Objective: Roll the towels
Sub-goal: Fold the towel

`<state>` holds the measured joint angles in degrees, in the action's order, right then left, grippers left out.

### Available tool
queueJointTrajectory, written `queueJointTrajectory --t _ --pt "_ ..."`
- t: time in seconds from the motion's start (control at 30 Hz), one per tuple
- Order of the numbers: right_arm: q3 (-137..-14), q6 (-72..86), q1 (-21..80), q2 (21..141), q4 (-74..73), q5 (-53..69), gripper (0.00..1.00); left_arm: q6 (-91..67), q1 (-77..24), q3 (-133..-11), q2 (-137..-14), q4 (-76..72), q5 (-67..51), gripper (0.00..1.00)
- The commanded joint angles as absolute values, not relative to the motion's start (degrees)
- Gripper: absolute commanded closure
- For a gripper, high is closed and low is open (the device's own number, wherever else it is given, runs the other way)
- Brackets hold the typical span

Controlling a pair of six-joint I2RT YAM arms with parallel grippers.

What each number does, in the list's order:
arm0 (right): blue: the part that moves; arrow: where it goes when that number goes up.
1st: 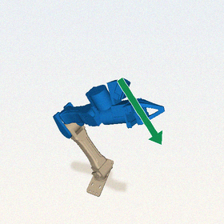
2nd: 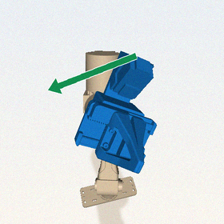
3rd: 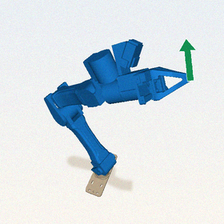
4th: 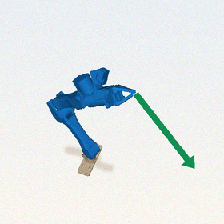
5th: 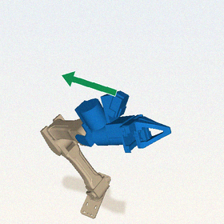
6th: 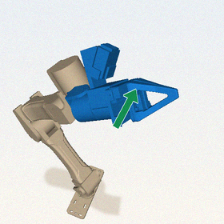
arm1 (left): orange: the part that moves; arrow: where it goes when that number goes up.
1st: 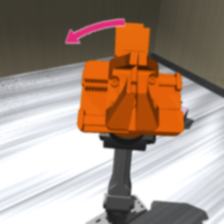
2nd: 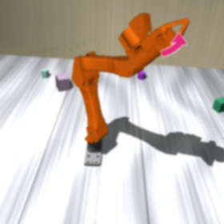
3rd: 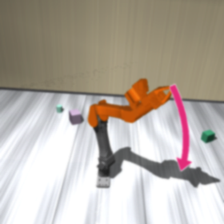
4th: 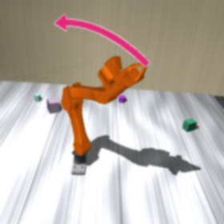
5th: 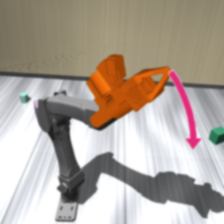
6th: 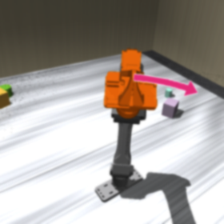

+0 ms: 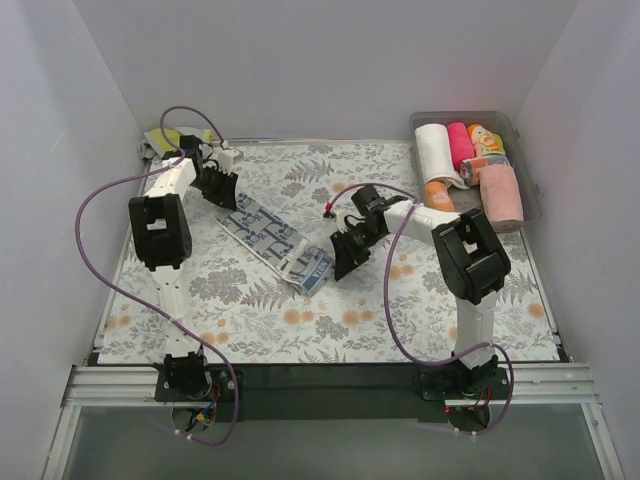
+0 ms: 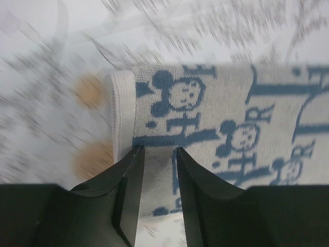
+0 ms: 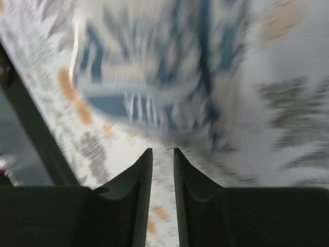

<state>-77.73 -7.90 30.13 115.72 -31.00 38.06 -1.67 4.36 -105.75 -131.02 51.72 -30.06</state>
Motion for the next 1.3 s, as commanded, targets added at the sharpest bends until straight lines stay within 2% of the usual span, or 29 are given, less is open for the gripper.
queueJointTrajectory --t 0.0,0.07,0.17,0.3,0.53,0.8,1.17,1.27 --pt "-74.18 -6.07 33.40 109.17 -33.57 47.19 0.69 -0.88 4.75 -119.42 -134.91 51.93 -31.45 0.69" --pt "-76.19 -5.54 32.61 107.32 -33.92 46.94 0.68 -0.53 4.75 -119.72 -132.39 53.52 -32.52 0.68" --pt "-80.14 -5.28 28.84 107.05 -34.01 45.80 0.68 1.82 4.83 -111.91 -125.71 52.92 -34.19 0.68" --pt "-85.94 -6.15 25.93 110.82 -34.19 41.84 0.68 2.03 4.83 -91.73 -111.22 48.44 -33.05 0.68" --pt "-95.00 -4.22 27.51 121.80 -33.23 39.55 0.70 0.35 4.83 -82.27 -109.51 47.47 -28.66 0.73" --pt "-95.19 -2.99 31.20 125.16 -30.94 38.58 0.78 -2.55 4.83 -81.91 -114.78 45.53 -25.75 0.76" --pt "-74.74 5.44 35.06 118.92 -17.85 41.31 0.80 -4.13 0.79 -95.97 -128.31 44.83 -31.46 0.76" --pt "-71.03 5.80 37.78 116.02 -15.56 42.01 0.80 -3.96 -3.16 -99.75 -131.22 45.09 -32.34 0.76"
